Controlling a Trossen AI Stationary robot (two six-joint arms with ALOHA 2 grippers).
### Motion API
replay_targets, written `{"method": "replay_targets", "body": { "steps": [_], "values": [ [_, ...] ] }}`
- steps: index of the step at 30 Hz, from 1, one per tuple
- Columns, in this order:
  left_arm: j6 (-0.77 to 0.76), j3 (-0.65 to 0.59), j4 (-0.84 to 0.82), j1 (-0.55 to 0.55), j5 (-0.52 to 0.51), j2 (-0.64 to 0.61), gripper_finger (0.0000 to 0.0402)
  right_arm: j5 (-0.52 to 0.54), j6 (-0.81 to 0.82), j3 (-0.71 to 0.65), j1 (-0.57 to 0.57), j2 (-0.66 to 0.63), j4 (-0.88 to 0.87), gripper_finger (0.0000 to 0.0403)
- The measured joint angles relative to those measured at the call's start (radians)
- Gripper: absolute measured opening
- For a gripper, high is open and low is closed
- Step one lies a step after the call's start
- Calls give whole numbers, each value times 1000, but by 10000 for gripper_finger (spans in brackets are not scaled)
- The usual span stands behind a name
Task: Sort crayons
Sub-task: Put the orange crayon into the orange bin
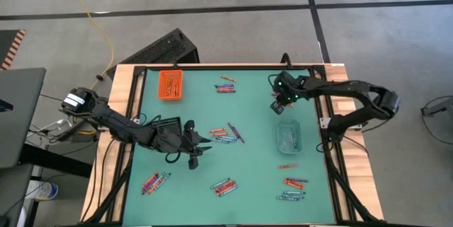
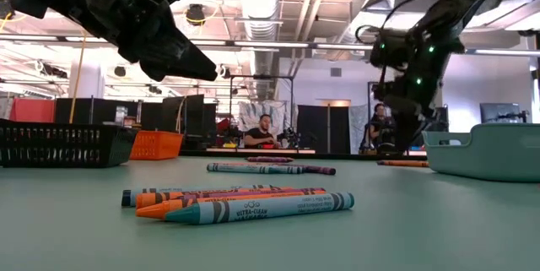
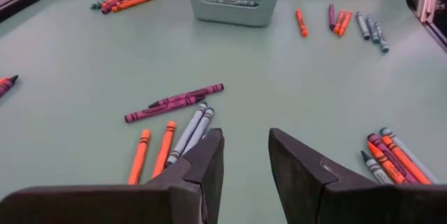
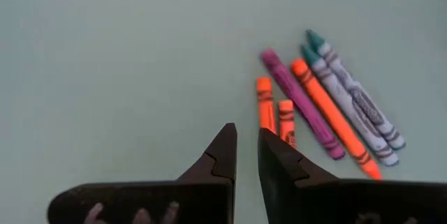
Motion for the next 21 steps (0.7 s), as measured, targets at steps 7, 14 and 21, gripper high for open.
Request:
{"method": "replay_targets", "body": {
  "steps": [7, 14, 21],
  "values": [
    [0, 0, -11, 0, 1, 0, 103, 4, -38, 38, -7, 111, 2, 53],
    [0, 0, -13, 0, 1, 0, 103, 4, -79, 76, 3, 155, -34, 53],
    [0, 0, -17, 0, 1, 0, 103, 5, -79, 118, 14, 114, -74, 59]
  ]
}}
